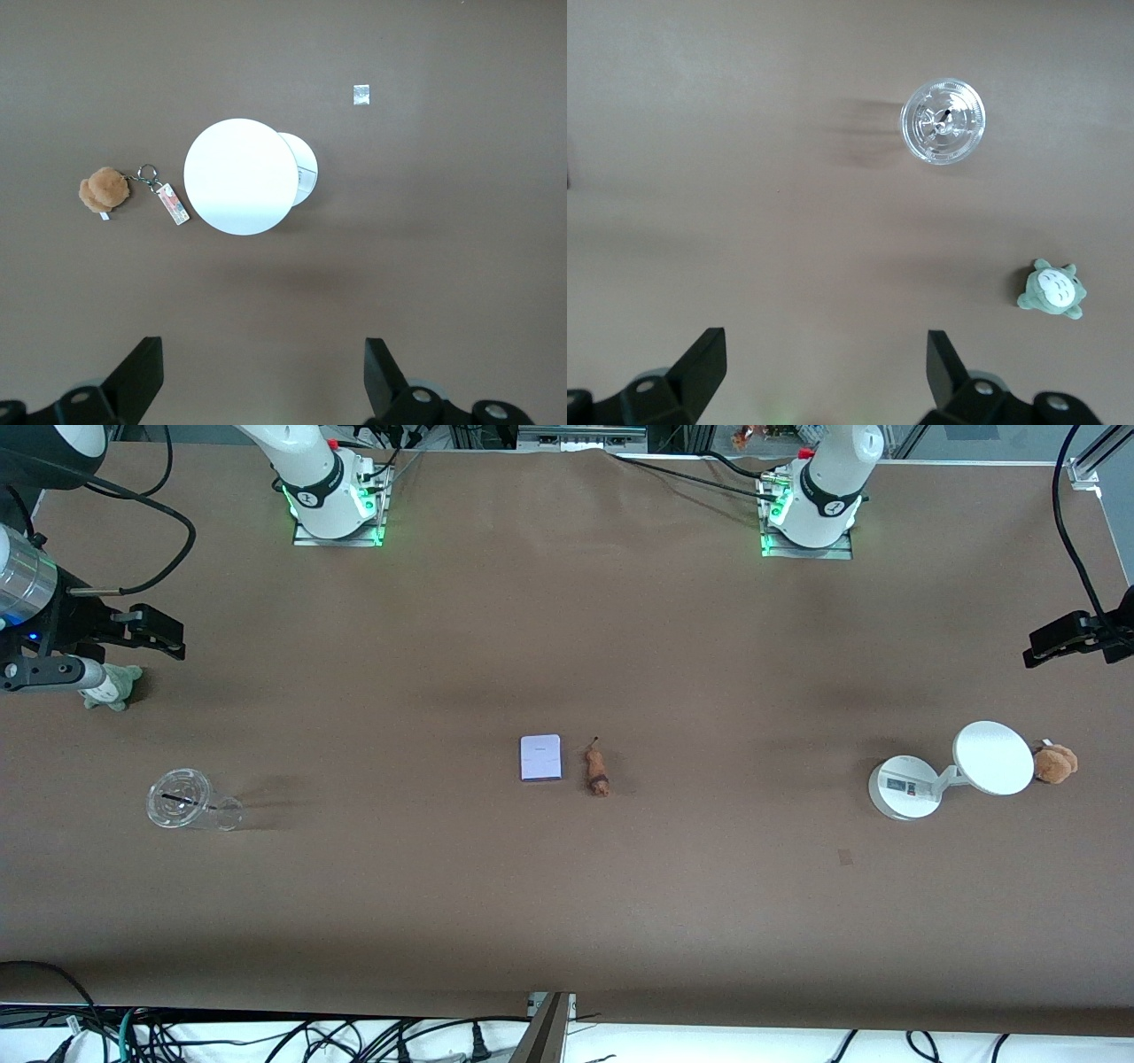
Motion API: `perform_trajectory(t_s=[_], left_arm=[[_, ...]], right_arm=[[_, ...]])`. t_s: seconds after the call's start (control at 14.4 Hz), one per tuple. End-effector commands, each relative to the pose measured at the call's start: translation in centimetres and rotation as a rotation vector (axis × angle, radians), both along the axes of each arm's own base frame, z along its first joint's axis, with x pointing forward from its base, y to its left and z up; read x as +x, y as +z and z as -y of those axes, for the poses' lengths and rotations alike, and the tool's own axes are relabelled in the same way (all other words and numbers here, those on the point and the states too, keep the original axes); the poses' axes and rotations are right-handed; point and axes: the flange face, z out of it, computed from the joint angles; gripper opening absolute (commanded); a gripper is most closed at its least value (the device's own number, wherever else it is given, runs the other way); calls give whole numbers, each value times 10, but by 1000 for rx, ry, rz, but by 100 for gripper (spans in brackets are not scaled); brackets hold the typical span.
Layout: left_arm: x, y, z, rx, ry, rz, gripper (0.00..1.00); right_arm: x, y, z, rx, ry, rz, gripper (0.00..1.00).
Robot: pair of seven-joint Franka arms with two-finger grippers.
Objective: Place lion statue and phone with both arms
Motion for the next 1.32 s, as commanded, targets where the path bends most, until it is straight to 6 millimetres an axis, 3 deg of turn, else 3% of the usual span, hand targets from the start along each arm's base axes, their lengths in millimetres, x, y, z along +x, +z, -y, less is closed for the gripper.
perform_trajectory(t_s=[0.0, 0.14, 0.28, 0.35, 0.55, 0.76, 1.11, 1.25], left_arm=[[7, 1, 0, -17, -15, 1, 100], [7, 2, 1, -42, -11, 7, 100], [4, -1, -21, -143, 50, 11, 100], [3, 0, -22, -147, 54, 14, 100], [4, 2, -15, -155, 56, 15, 100], [7, 0, 9, -145, 55, 4, 100], [6, 1, 12, -144, 41, -3, 100], [7, -1, 21, -110, 17, -9, 100]], right_arm=[[3, 4, 2, 9, -1, 4, 100], [3, 4, 2, 9, -1, 4, 100], [3, 5, 2, 8, -1, 6, 100], [3, 4, 2, 8, -1, 4, 100], [3, 4, 2, 8, 0, 6, 100], [3, 4, 2, 8, 0, 6, 100], [3, 4, 2, 9, -1, 4, 100], [3, 4, 2, 8, 0, 4, 100]])
